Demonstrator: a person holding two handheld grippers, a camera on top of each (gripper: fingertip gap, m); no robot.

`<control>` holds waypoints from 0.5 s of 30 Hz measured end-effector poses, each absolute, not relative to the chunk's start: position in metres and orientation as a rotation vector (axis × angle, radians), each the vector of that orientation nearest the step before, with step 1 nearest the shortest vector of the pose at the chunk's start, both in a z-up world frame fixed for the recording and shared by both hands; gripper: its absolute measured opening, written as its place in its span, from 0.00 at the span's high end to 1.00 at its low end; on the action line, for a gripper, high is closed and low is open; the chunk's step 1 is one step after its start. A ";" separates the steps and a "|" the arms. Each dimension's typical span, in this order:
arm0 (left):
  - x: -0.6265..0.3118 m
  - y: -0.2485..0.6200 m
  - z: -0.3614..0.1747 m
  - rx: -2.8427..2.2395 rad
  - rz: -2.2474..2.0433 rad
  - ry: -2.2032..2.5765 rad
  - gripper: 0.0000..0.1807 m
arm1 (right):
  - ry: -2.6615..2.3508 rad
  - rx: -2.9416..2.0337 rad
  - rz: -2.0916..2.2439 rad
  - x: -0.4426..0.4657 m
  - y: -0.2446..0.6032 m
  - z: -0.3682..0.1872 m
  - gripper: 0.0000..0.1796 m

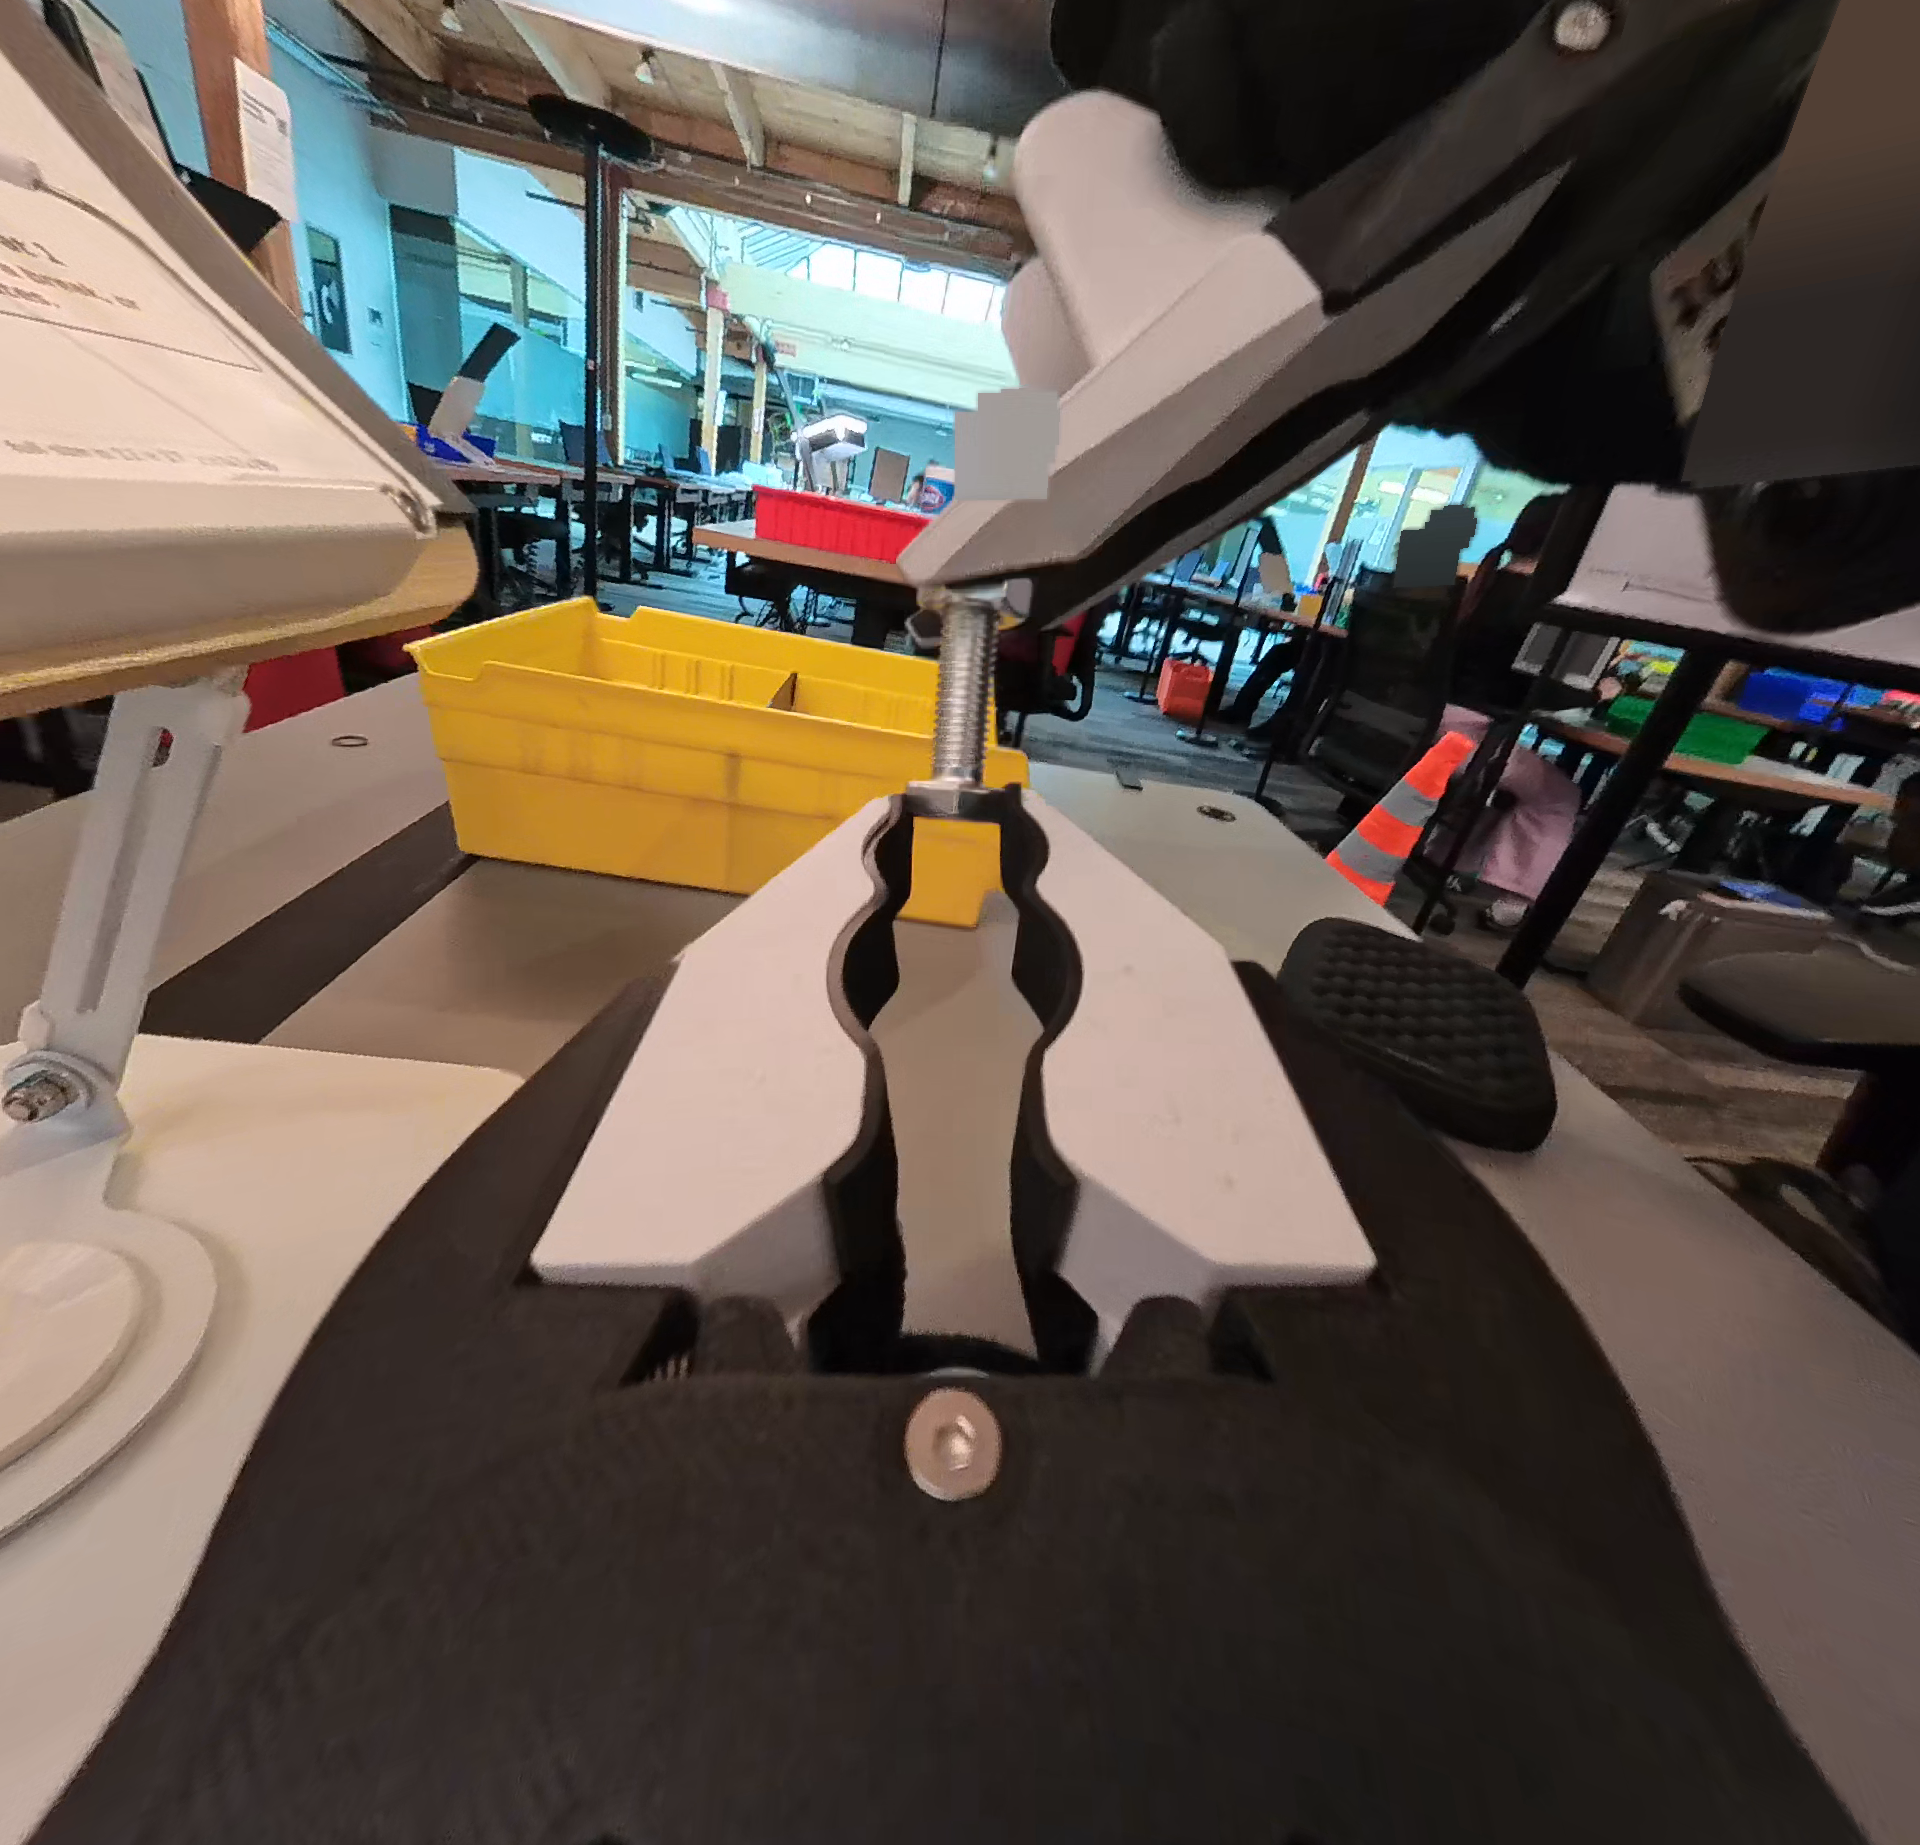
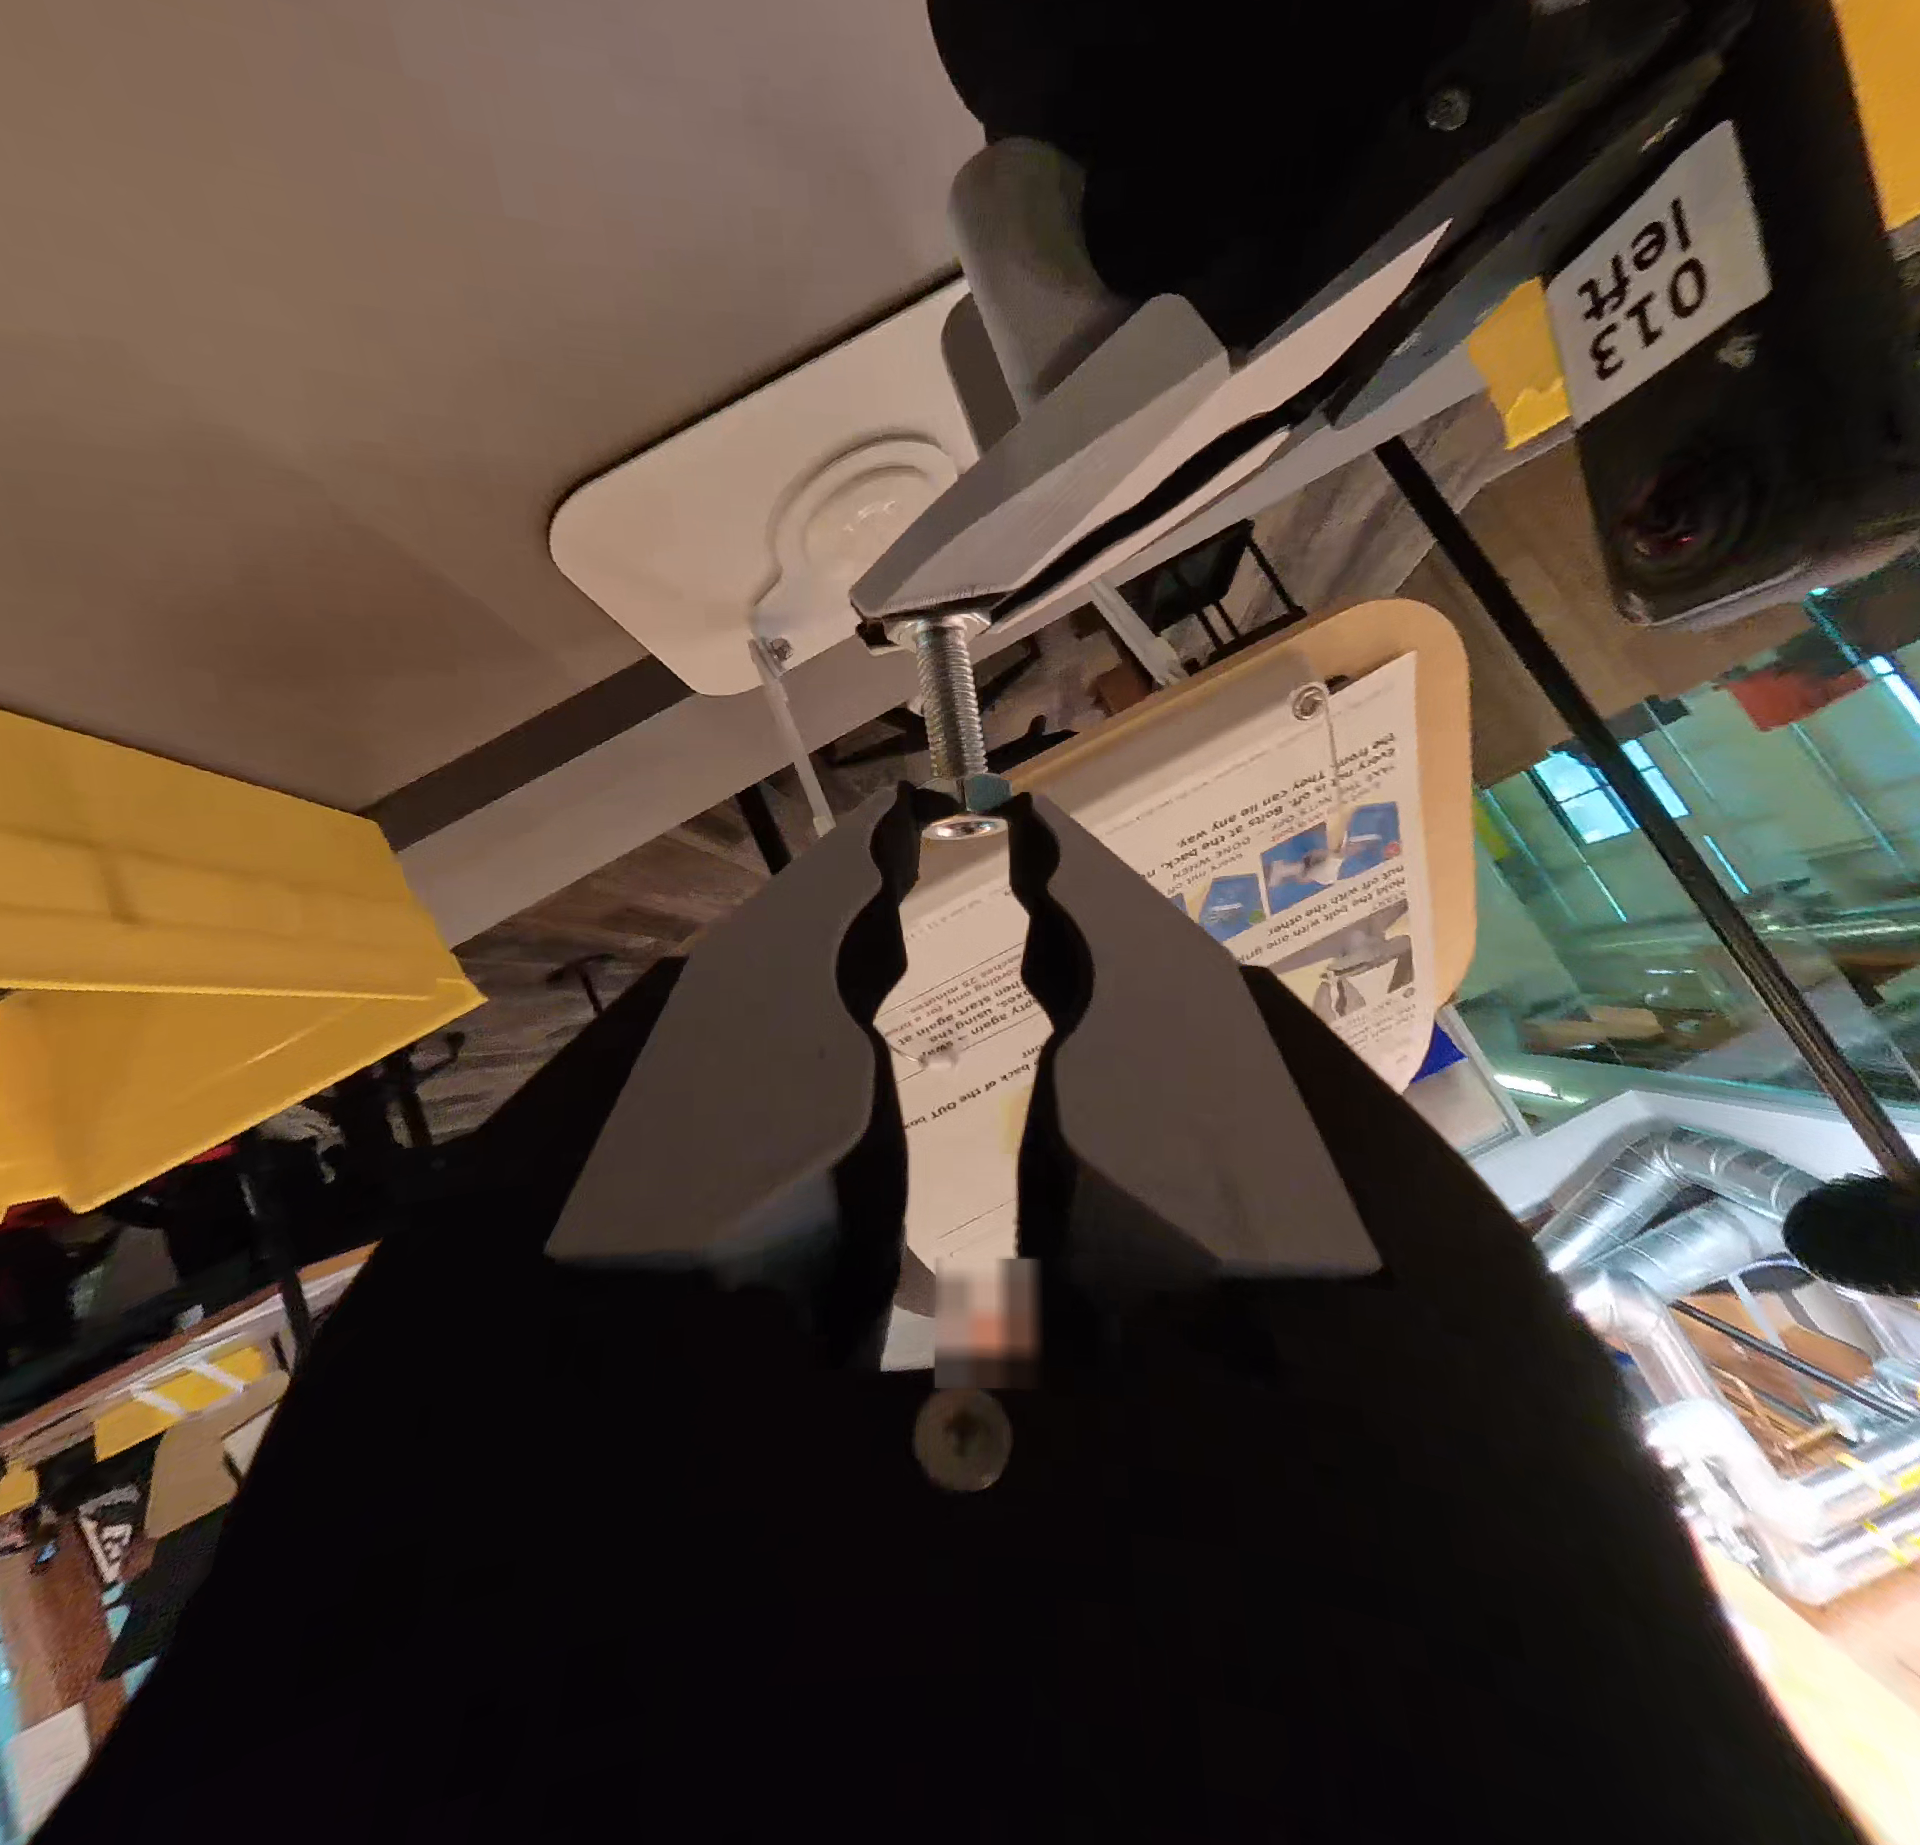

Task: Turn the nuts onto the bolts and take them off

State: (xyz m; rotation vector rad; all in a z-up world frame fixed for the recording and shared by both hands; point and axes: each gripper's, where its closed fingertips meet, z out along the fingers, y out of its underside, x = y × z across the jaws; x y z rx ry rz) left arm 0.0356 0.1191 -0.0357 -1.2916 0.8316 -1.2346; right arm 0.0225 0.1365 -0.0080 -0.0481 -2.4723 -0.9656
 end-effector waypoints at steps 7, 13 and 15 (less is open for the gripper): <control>0.037 0.115 -0.033 -1.265 -1.315 0.822 0.91 | -2.449 -0.023 -0.957 0.024 0.133 -0.007 0.91; 0.034 0.117 -0.031 -1.251 -1.315 0.798 0.91 | -2.462 -0.180 -0.885 0.023 0.135 -0.008 0.73; 0.030 0.118 -0.028 -1.244 -1.305 0.788 0.91 | -2.483 -0.243 -0.841 0.028 0.136 -0.006 0.75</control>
